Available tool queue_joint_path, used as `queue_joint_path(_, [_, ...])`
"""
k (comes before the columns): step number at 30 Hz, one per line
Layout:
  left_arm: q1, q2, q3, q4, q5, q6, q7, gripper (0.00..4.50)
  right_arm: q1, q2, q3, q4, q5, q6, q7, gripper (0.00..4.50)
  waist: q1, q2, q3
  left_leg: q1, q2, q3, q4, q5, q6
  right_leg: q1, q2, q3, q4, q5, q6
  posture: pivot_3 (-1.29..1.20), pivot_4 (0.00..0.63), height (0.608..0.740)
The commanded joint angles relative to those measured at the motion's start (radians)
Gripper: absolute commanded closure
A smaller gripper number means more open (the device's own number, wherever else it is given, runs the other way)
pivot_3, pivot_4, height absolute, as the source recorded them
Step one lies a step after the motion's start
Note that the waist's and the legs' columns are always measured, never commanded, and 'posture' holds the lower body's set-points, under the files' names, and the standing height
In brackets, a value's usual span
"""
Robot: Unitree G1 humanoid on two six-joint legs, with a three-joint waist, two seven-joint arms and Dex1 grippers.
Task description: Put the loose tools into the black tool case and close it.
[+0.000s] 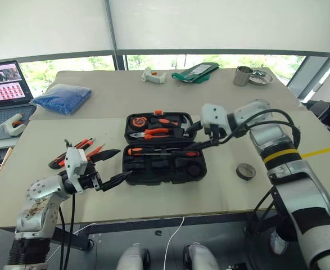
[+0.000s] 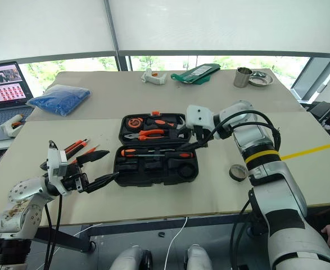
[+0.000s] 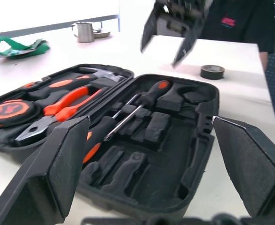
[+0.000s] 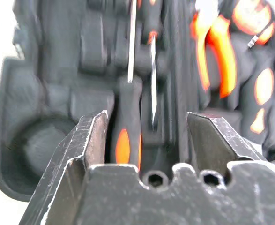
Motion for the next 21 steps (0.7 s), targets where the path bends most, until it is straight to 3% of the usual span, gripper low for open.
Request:
queue_joint_path(1, [-0.037, 0.019, -0.020, 0.001, 0.034, 0.010, 0.024, 0.00, 0.069, 0.051, -0.014, -0.025, 0.007, 0.003, -0.084, 3.08, 0.000, 0.000, 0.000, 0.001, 0.000, 0.000, 0.000, 0.000, 0.000, 0.000, 0.000, 0.000, 0.000, 0.000, 0.000, 0.00, 0.150, 0.740])
queue_joint_path(5, [-0.053, 0.027, -0.047, 0.011, 0.065, 0.036, 0.043, 0.00, 0.141, 0.111, -0.009, -0.024, 0.005, -0.014, -0.134, 4.42, 0.000, 0.000, 0.000, 0.000, 0.000, 0.001, 0.000, 0.000, 0.000, 0.000, 0.000, 0.001, 0.001, 0.000, 0.000, 0.00, 0.150, 0.740])
queue_joint_path(10, [-0.051, 0.033, -0.058, 0.012, 0.073, 0.049, 0.043, 0.00, 0.148, 0.159, -0.025, 0.038, 0.002, -0.012, -0.200, 4.47, -0.002, 0.000, 0.000, 0.000, 0.000, 0.001, 0.000, 0.000, -0.001, 0.000, 0.001, 0.001, 0.001, 0.000, 0.000, 0.00, 0.150, 0.740])
queue_joint_path(17, [-0.031, 0.050, -0.048, 0.005, 0.062, 0.051, 0.034, 0.00, 0.138, 0.177, -0.069, -0.003, 0.099, 0.054, -0.121, 4.47, -0.003, 0.000, 0.000, 0.001, 0.001, 0.001, 0.000, 0.001, -0.001, 0.000, 0.001, 0.001, 0.001, 0.000, -0.001, 0.00, 0.150, 0.740])
queue_joint_path(21, [-0.031, 0.052, -0.046, 0.001, 0.061, 0.052, 0.040, 0.00, 0.109, 0.183, -0.092, 0.032, 0.099, 0.053, -0.156, 4.47, -0.002, 0.000, 0.000, 0.001, 0.001, 0.001, 0.000, 0.001, -0.001, 0.000, 0.001, 0.001, 0.001, 0.000, -0.001, 0.00, 0.150, 0.740])
